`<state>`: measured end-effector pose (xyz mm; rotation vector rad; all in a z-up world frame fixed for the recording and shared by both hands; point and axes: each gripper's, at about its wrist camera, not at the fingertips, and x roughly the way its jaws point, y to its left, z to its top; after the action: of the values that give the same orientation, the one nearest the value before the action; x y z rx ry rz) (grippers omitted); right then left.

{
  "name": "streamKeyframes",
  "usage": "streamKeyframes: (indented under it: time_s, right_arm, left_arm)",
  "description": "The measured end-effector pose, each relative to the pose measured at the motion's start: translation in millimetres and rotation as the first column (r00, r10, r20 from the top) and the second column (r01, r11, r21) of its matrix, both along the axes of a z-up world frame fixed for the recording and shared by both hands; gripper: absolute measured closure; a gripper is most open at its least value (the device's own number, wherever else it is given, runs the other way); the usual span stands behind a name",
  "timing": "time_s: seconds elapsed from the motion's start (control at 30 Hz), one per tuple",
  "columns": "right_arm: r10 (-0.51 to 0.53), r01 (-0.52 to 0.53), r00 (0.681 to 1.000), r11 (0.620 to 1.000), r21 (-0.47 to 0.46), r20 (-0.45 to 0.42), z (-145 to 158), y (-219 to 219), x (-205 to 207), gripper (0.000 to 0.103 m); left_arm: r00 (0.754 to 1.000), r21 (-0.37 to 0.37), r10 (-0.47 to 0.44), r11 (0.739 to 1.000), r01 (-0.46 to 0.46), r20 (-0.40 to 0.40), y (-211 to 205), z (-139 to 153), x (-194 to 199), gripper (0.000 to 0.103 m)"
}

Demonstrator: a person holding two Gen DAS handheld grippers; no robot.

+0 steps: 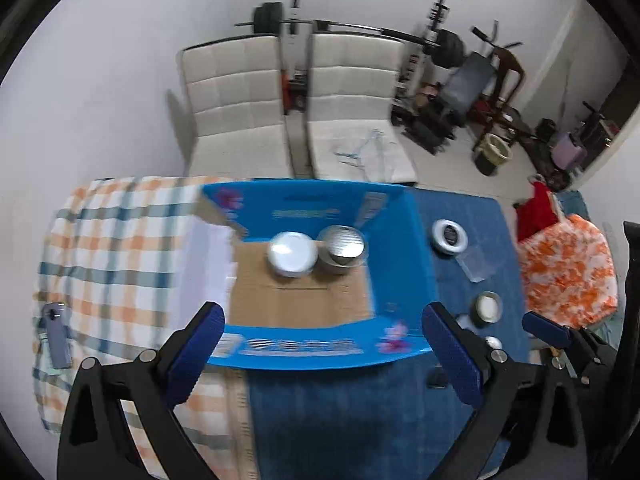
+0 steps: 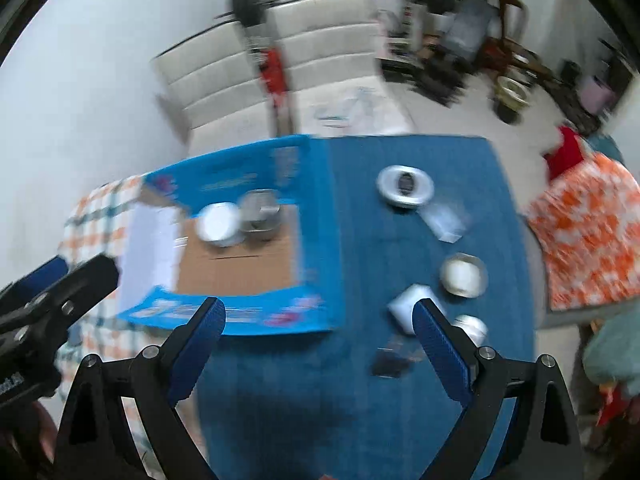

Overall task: Organize rigid objects
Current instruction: 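Grasp the grey power bank with the left tool while the right tool grasps the metal tin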

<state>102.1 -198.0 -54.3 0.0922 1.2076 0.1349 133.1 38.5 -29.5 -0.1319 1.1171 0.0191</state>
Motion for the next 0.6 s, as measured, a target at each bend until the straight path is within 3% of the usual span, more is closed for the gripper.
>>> streamKeyframes:
  time_s: [0.13,0.3,0.43,0.6]
  right_arm:
    - [-0.162,0.159,0.984,0.986,-0.048,-0.069,-35.0,-99.6,1.0,0.006]
    - [-0.288,0.289,0.937,0.957,-0.027,-0.195,-96.0,-186.8,-0.6,0.007]
    - [-0.341,0.344,0.91,0.938,-0.03,-0.235,-139.7,-229.5,8.0,0.013]
    - [-0.345,0.356,0.893,0.934,-0.016,-0.289,-180.2,-255.1,22.9,0.018]
  left_arm:
    - [0.993,-0.035,-0.101,0.994,0.099,-0.055,-72.9,-29.9,7.9,0.002]
    - [0.962,-0.116,-0.193,0.978,0.173,-0.191,-165.8,-101.2,19.9,0.002]
    - [0.941,-0.139,-0.175,0.98,0.14,-0.289,-210.0,-156.8,36.4,0.005]
    - [0.917,-0.143,-0.085,0.989,0.031,-0.389,-229.7,-215.3,62.1,0.005]
